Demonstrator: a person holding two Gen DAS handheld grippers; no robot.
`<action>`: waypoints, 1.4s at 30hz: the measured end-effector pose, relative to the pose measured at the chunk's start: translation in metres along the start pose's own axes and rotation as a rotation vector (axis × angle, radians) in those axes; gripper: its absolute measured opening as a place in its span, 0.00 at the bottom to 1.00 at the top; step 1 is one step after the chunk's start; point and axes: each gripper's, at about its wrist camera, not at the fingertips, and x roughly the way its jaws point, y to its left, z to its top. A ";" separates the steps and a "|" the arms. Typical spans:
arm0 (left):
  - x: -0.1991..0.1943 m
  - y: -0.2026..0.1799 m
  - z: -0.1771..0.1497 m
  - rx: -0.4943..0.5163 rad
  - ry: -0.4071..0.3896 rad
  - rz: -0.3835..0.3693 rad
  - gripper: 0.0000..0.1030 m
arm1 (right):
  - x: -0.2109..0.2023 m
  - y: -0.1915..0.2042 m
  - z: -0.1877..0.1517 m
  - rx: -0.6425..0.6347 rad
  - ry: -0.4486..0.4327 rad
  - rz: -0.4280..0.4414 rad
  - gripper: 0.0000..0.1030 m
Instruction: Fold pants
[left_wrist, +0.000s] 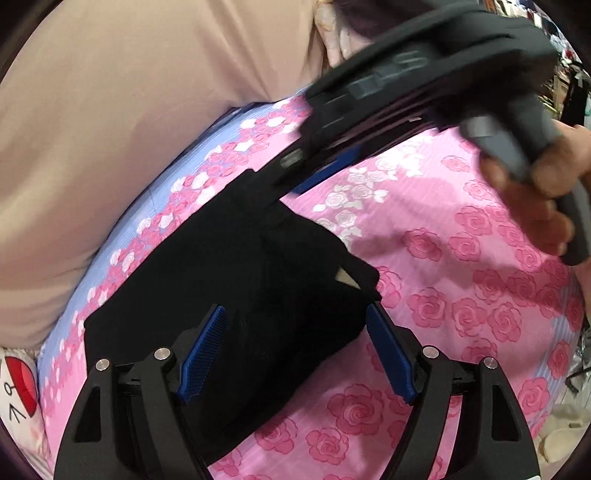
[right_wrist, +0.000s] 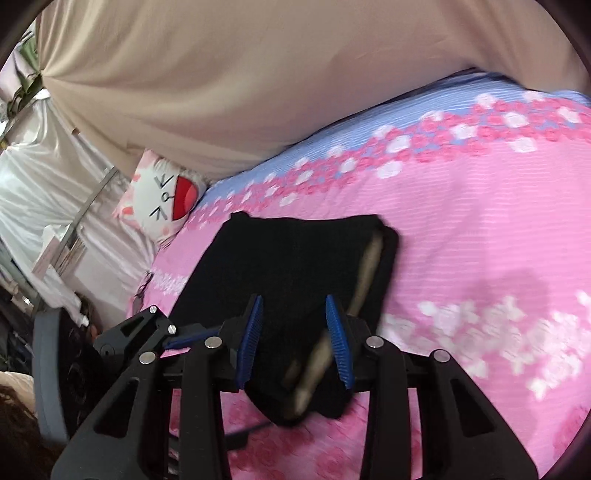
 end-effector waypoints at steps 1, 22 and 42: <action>0.005 0.003 0.001 -0.020 0.008 -0.033 0.57 | -0.004 -0.004 -0.002 0.011 -0.006 -0.009 0.34; 0.016 0.105 -0.006 -0.503 -0.051 -0.523 0.33 | 0.013 0.012 -0.031 -0.090 0.121 0.022 0.40; -0.001 0.117 -0.003 -0.426 -0.116 -0.510 0.04 | -0.003 -0.009 -0.030 -0.002 0.085 0.006 0.40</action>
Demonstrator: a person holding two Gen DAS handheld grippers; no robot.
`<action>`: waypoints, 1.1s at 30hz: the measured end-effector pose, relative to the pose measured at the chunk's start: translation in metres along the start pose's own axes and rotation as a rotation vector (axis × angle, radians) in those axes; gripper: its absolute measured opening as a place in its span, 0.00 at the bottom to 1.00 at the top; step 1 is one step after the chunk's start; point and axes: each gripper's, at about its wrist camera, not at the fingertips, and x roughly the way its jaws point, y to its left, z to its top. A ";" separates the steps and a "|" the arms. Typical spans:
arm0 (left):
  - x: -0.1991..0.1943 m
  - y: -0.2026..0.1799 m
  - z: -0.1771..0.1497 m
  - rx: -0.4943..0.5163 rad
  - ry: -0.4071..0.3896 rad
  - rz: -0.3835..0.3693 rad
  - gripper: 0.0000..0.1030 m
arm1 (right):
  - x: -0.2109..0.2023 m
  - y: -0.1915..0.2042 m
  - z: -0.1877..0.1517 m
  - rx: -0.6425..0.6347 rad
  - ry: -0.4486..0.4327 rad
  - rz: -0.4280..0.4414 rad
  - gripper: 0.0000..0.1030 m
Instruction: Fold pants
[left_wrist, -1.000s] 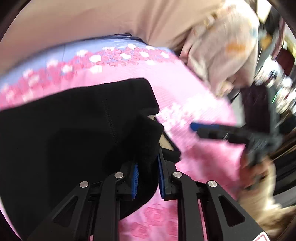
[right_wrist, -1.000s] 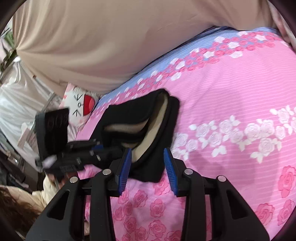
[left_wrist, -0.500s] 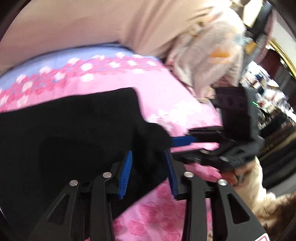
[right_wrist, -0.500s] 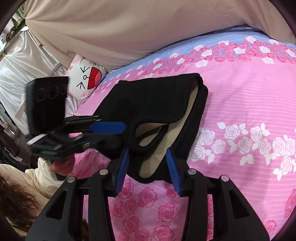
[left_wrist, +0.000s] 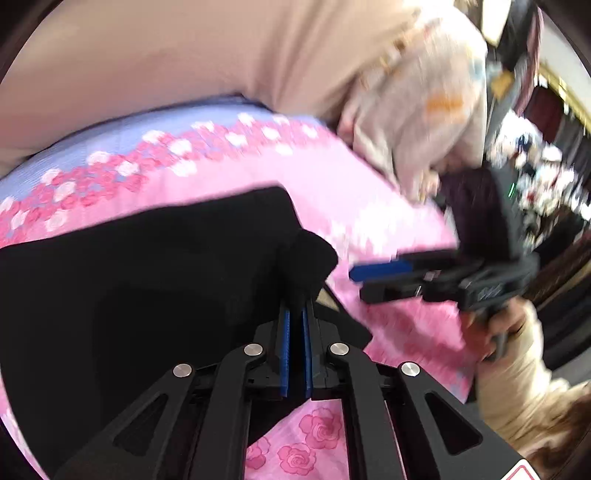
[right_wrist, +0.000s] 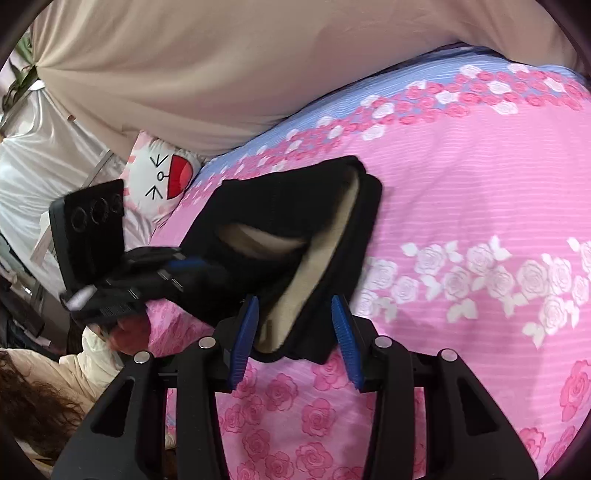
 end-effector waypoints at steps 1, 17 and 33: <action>-0.007 0.000 0.001 0.001 -0.021 0.002 0.04 | 0.001 0.002 0.000 -0.006 0.005 0.008 0.40; -0.060 -0.027 0.011 0.100 -0.148 0.092 0.04 | 0.069 0.047 0.038 -0.188 0.057 -0.180 0.12; -0.005 -0.052 -0.008 0.178 -0.009 0.079 0.06 | 0.054 -0.011 0.037 -0.019 0.026 -0.185 0.10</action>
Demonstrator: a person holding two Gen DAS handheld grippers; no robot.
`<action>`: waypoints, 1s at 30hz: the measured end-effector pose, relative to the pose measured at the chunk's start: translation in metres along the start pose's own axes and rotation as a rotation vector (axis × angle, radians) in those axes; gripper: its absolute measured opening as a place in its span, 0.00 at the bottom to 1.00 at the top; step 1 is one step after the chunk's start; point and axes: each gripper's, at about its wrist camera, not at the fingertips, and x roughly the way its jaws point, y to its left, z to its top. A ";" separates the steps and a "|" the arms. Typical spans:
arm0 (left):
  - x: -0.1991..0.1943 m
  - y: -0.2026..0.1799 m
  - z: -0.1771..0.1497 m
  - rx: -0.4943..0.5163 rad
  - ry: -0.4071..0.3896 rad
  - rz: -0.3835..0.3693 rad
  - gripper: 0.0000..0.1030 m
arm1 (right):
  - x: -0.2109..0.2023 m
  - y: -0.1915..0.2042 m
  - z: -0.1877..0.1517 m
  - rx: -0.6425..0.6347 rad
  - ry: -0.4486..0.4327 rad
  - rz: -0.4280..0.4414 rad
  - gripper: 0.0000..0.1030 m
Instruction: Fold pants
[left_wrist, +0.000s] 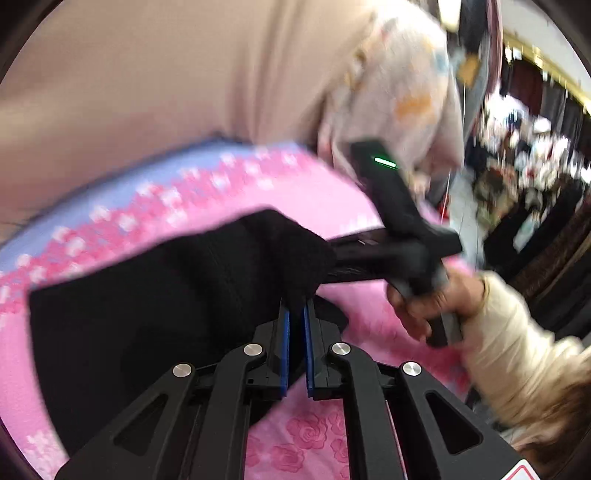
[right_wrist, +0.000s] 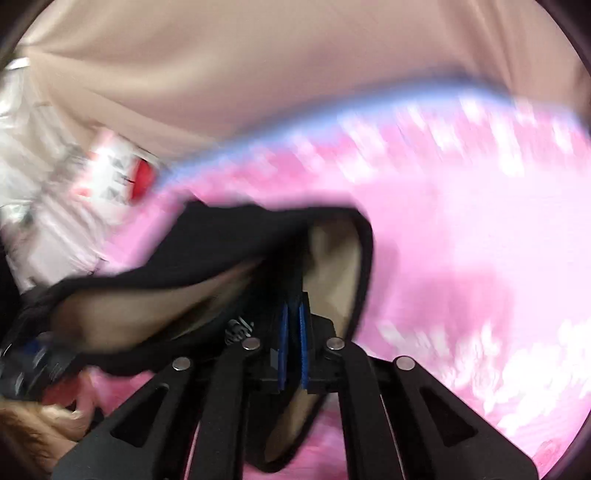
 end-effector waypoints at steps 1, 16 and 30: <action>0.022 -0.003 -0.009 0.007 0.053 0.016 0.06 | 0.006 -0.011 -0.007 0.047 -0.011 0.053 0.11; -0.052 0.054 -0.034 -0.139 -0.045 0.370 0.12 | -0.063 0.072 -0.032 -0.084 -0.167 0.083 0.13; -0.018 0.137 -0.022 -0.244 0.000 0.697 0.05 | 0.020 0.083 0.050 -0.107 -0.104 -0.171 0.05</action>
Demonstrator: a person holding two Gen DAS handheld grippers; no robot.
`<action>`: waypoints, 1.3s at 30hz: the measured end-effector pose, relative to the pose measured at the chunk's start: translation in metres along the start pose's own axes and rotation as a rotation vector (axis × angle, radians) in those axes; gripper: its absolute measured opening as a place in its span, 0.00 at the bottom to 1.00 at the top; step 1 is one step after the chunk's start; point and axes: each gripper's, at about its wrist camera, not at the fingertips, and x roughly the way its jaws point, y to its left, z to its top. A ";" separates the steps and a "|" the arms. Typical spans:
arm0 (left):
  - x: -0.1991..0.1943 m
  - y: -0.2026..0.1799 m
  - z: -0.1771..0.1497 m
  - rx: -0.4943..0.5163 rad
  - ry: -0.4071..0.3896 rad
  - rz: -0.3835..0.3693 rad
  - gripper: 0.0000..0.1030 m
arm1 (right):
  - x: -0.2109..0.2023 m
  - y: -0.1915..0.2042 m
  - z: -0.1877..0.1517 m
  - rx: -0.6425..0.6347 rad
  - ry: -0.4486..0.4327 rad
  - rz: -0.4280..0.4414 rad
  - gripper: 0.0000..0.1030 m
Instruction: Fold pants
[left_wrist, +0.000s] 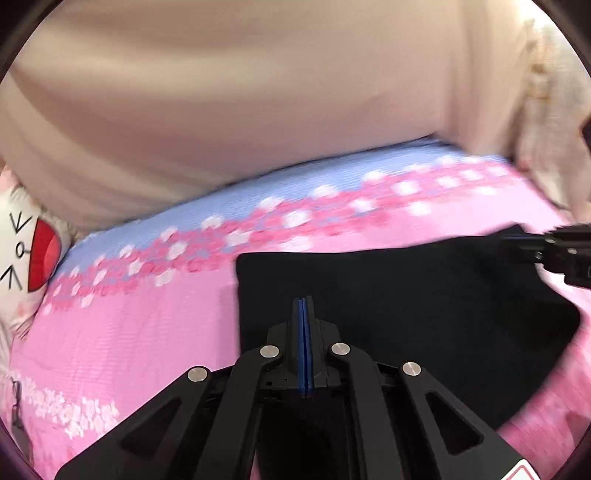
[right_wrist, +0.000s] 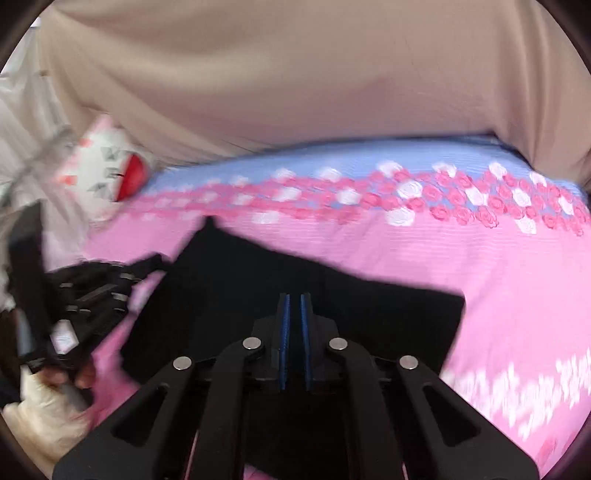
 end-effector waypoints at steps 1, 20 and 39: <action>0.019 0.007 0.002 -0.020 0.050 0.024 0.05 | 0.018 -0.014 0.004 0.039 0.029 -0.044 0.00; -0.068 0.006 -0.051 -0.078 -0.024 0.064 0.16 | -0.070 0.015 -0.071 0.113 -0.093 -0.162 0.07; -0.087 -0.004 -0.091 -0.158 0.003 0.038 0.44 | -0.091 0.006 -0.115 0.144 -0.059 -0.150 0.08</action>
